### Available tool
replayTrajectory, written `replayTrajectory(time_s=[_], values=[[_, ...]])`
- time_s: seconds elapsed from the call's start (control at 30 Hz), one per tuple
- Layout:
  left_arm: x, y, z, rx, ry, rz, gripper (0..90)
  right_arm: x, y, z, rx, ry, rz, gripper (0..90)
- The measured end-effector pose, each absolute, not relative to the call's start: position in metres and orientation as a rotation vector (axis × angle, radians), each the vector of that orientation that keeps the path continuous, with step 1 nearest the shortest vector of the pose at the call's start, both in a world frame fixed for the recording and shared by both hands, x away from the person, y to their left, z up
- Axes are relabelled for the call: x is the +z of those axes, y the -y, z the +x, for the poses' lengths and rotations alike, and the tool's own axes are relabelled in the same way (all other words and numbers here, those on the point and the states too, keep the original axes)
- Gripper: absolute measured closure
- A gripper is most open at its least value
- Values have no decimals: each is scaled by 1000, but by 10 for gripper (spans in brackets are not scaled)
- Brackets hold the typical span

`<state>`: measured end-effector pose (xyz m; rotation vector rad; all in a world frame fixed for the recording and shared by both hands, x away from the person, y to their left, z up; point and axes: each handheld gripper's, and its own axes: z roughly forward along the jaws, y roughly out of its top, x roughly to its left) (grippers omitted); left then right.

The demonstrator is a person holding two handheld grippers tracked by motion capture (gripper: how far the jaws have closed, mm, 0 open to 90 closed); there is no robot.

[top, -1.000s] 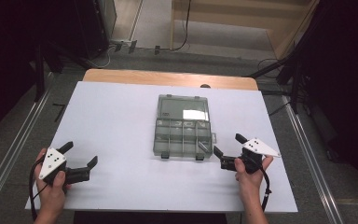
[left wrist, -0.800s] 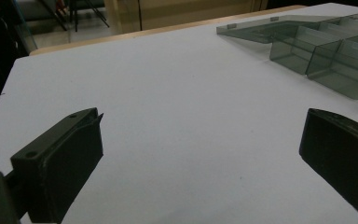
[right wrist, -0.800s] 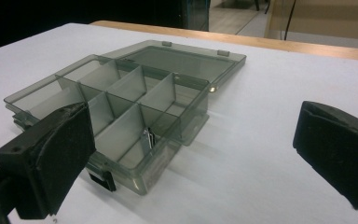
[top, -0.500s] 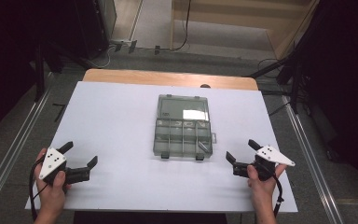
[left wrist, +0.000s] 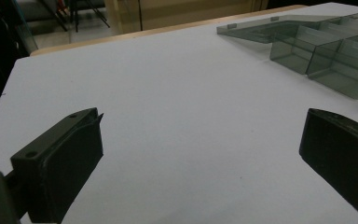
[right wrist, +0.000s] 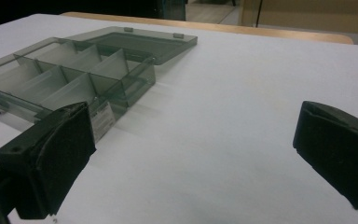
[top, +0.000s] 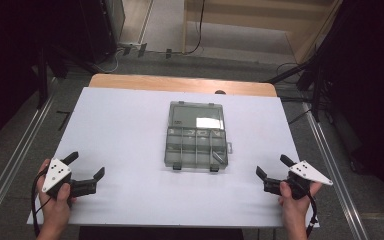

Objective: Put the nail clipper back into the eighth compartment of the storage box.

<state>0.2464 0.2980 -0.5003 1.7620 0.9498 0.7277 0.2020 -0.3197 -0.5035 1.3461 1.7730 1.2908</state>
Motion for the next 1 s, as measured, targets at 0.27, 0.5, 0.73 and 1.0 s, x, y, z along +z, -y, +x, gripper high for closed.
replayTrajectory(time_s=[0.27, 0.5, 0.73, 1.0], values=[[-500, -298, 246, 729, -951, 1762, 0, -509, 340, 191, 1262, -1750, 1378, 0], [-500, -298, 246, 730, -949, 1763, 0, -512, 351, 184, 1259, -1739, 1378, 0], [-500, -298, 246, 728, -949, 1760, 0, -517, 362, 184, 1277, -1751, 1358, 0], [-500, -298, 246, 731, -950, 1762, 0, -520, 366, 186, 1295, -1751, 1379, 0]])
